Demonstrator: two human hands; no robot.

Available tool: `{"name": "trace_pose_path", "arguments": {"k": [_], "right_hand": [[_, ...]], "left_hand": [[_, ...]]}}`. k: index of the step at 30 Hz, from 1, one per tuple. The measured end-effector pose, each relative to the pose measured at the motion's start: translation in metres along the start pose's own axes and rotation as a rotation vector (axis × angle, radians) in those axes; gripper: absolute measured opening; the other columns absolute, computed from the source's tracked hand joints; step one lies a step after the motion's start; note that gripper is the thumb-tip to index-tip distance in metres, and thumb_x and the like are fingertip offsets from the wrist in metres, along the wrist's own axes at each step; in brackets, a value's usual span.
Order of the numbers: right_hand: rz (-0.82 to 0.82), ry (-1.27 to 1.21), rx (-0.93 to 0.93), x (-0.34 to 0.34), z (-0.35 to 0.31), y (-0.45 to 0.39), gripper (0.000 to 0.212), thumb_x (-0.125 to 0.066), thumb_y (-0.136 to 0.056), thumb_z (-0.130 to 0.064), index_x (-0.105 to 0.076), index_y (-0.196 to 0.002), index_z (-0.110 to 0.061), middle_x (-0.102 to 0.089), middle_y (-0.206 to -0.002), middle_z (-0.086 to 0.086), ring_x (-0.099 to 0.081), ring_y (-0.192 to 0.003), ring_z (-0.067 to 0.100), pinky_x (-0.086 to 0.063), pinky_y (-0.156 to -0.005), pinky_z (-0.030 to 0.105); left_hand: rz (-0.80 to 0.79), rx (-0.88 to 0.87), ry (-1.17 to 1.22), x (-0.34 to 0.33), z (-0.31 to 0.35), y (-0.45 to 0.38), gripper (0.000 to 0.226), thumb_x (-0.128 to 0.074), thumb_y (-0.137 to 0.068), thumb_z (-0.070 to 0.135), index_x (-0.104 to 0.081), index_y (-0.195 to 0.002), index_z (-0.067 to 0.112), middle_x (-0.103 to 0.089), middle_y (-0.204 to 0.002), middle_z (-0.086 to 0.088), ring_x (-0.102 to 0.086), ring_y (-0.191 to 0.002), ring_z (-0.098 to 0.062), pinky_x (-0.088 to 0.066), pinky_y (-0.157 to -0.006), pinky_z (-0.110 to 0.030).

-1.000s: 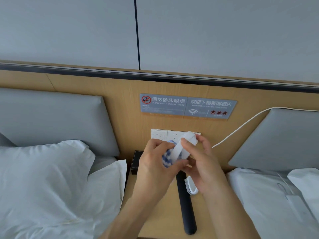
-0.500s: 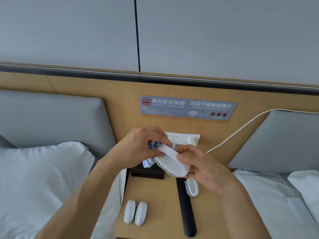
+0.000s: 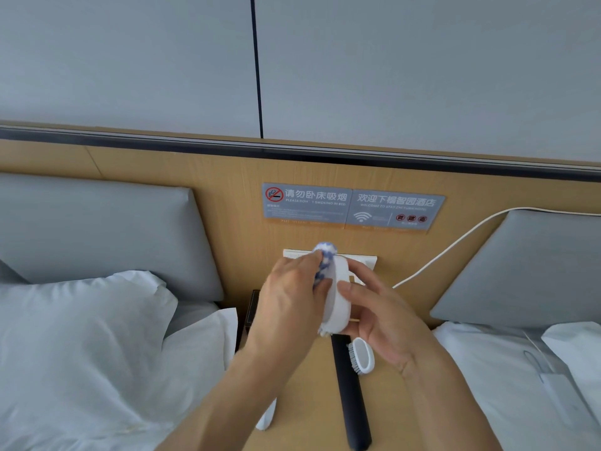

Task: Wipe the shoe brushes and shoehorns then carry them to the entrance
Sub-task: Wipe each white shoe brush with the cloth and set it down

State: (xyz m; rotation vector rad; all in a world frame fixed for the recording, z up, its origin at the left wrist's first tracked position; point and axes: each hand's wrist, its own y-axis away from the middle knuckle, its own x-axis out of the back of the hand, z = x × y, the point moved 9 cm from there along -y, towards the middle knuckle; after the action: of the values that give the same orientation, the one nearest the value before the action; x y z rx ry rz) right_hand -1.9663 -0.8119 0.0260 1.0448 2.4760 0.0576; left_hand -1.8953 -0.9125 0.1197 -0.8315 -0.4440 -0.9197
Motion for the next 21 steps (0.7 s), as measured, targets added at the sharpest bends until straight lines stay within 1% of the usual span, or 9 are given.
{"name": "trace_pose_path", "arguments": {"k": [3,5,6,8,10,12,14,16,21], "right_hand": [[0.053,0.009,0.012,0.009,-0.005,0.001,0.051,-0.072,-0.083,-0.026,-0.062,-0.134,-0.024,-0.068,-0.122,0.022,-0.070,-0.101,0.035,-0.057,-0.081,0.049],[0.065,0.036,0.020,0.014,-0.008,0.002,0.051,-0.072,-0.083,-0.028,-0.062,-0.133,-0.024,-0.069,-0.122,0.020,-0.070,-0.101,0.035,-0.057,-0.081,0.048],[0.060,0.053,0.024,0.014,-0.009,0.003,0.049,-0.071,-0.084,-0.029,-0.063,-0.132,-0.025,-0.069,-0.121,0.019,-0.070,-0.101,0.034,-0.058,-0.080,0.048],[0.061,0.073,0.023,0.016,-0.009,0.004,0.047,-0.071,-0.083,-0.030,-0.065,-0.130,-0.026,-0.071,-0.117,0.016,-0.071,-0.099,0.031,-0.058,-0.077,0.044],[0.069,0.075,0.013,0.021,-0.009,0.006,0.049,-0.072,-0.082,-0.028,-0.065,-0.130,-0.028,-0.072,-0.116,0.015,-0.072,-0.097,0.031,-0.059,-0.075,0.041],[0.058,0.098,0.008,0.025,-0.010,0.008,0.052,-0.073,-0.082,-0.028,-0.063,-0.133,-0.030,-0.070,-0.122,0.014,-0.071,-0.105,0.034,-0.059,-0.078,0.044],[0.041,0.116,0.003,0.026,-0.010,0.010,0.055,-0.074,-0.082,-0.028,-0.060,-0.136,-0.031,-0.068,-0.127,0.015,-0.068,-0.112,0.037,-0.058,-0.082,0.048],[0.017,0.108,-0.003,0.024,-0.009,0.010,0.056,-0.074,-0.083,-0.028,-0.060,-0.136,-0.031,-0.067,-0.128,0.015,-0.067,-0.113,0.038,-0.058,-0.082,0.049],[0.004,0.097,-0.018,0.021,-0.013,0.010,0.050,-0.072,-0.084,-0.027,-0.062,-0.134,-0.032,-0.069,-0.123,0.016,-0.070,-0.109,0.033,-0.059,-0.076,0.043]], "left_hand": [[-0.050,-0.053,0.012,-0.007,0.008,0.008,0.018,-0.059,-0.093,0.003,-0.069,-0.108,0.004,-0.070,-0.109,-0.003,-0.059,-0.089,-0.026,-0.049,-0.074,-0.036],[-0.095,-0.118,0.001,-0.011,0.013,0.010,0.024,-0.055,-0.095,0.003,-0.070,-0.114,0.007,-0.066,-0.122,-0.002,-0.058,-0.093,-0.026,-0.050,-0.080,-0.036],[-0.119,-0.154,-0.009,-0.012,0.015,0.010,0.026,-0.054,-0.095,0.002,-0.070,-0.115,0.009,-0.064,-0.124,0.000,-0.056,-0.091,-0.025,-0.049,-0.079,-0.035],[-0.187,-0.232,-0.021,-0.014,0.020,0.012,0.029,-0.052,-0.095,0.000,-0.071,-0.112,0.013,-0.063,-0.123,0.007,-0.052,-0.086,-0.022,-0.047,-0.077,-0.032],[-0.279,-0.299,0.002,-0.017,0.021,0.013,0.034,-0.050,-0.092,-0.003,-0.071,-0.111,0.015,-0.065,-0.122,0.012,-0.051,-0.086,-0.021,-0.046,-0.079,-0.031],[-0.381,-0.334,0.053,-0.019,0.019,0.013,0.040,-0.049,-0.087,-0.008,-0.071,-0.110,0.016,-0.066,-0.120,0.014,-0.054,-0.093,-0.021,-0.045,-0.085,-0.032],[-0.447,-0.373,0.097,-0.018,0.019,0.013,0.043,-0.051,-0.082,-0.012,-0.072,-0.107,0.014,-0.068,-0.118,0.013,-0.057,-0.099,-0.015,-0.045,-0.088,-0.032],[-0.462,-0.390,0.115,-0.015,0.020,0.011,0.043,-0.053,-0.081,-0.012,-0.073,-0.107,0.014,-0.067,-0.119,0.012,-0.057,-0.100,-0.010,-0.045,-0.089,-0.031],[-0.347,-0.423,-0.011,-0.010,0.024,0.004,0.039,-0.051,-0.093,-0.003,-0.069,-0.121,0.018,-0.060,-0.134,0.013,-0.054,-0.092,-0.020,-0.044,-0.088,-0.031]]}}
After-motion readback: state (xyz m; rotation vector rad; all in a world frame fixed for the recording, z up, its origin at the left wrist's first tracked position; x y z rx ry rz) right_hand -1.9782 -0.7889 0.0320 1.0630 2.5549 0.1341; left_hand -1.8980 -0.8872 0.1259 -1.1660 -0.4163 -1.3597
